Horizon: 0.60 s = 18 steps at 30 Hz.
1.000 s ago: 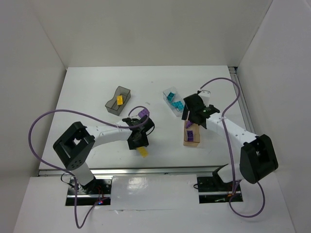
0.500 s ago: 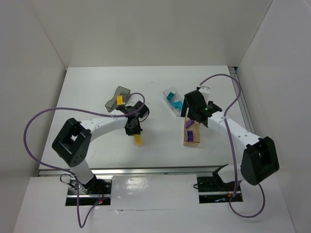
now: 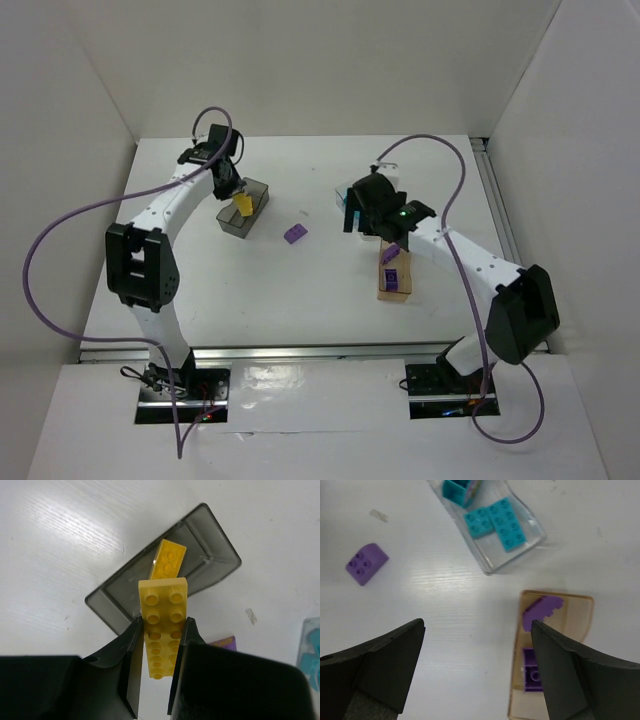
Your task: Sort the legos into containers by color
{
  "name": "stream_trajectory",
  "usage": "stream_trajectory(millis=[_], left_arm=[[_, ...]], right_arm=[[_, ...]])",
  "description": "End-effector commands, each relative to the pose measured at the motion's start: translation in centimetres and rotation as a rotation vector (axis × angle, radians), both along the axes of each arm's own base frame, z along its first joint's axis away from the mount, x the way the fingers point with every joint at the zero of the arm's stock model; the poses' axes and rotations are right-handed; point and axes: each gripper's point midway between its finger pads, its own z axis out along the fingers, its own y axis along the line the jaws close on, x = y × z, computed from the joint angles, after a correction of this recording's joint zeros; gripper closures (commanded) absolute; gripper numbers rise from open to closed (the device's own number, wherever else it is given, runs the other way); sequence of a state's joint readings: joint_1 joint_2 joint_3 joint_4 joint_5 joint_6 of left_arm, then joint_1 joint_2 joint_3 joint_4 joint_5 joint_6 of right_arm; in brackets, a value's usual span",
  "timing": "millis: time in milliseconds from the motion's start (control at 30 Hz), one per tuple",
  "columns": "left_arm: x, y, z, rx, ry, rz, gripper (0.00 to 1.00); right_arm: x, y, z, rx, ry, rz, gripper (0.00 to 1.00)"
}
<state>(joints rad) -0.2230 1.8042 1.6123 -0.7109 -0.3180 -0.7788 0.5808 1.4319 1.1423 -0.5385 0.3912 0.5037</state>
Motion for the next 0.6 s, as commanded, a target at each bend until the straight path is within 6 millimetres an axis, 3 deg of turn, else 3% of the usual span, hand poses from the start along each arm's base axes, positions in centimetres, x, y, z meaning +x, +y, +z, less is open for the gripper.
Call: stream_trajectory(millis=[0, 33, 100, 167, 200, 233, 333, 500, 533, 567], left_arm=[[1.1, 0.3, -2.4, -0.018, 0.08, -0.037, 0.91], [1.6, 0.7, -2.8, -0.029, 0.086, -0.03, 0.91], [2.5, 0.6, -3.7, -0.036, 0.105, -0.055, 0.78], [3.4, 0.3, -4.4, -0.033, 0.113, -0.082, 0.61], [3.2, 0.3, -4.2, -0.031, 0.122, -0.082, 0.4], [3.3, 0.7, -4.7, -0.031, 0.131, -0.072, 0.33], [3.2, 0.8, -3.0, -0.031, 0.091, -0.081, 0.13], [2.0, 1.5, 1.4, -0.03, 0.003, -0.088, 0.12], [1.3, 1.6, 3.6, -0.035, -0.044, -0.089, 0.12], [0.8, 2.1, 3.9, -0.036, -0.055, -0.08, 0.12]], right_arm=[[1.5, 5.1, 1.9, 0.035, -0.047, 0.094, 0.06], [1.6, 5.6, 1.6, 0.011, -0.039, 0.109, 0.06], [2.1, 7.9, 0.8, -0.021, -0.025, 0.145, 0.05], [2.5, 8.7, -0.6, -0.055, 0.0, 0.157, 0.04], [2.5, 9.3, -1.2, -0.059, 0.004, 0.169, 0.02], [2.7, 9.7, -1.4, -0.055, 0.01, 0.176, 0.01], [3.8, 11.2, -2.9, -0.064, 0.027, 0.209, 0.01], [5.3, 14.2, -6.2, -0.107, 0.09, 0.347, 0.0], [5.5, 14.6, -6.6, -0.105, 0.091, 0.363, 0.0], [5.9, 14.9, -6.8, -0.101, 0.085, 0.363, 0.0]])
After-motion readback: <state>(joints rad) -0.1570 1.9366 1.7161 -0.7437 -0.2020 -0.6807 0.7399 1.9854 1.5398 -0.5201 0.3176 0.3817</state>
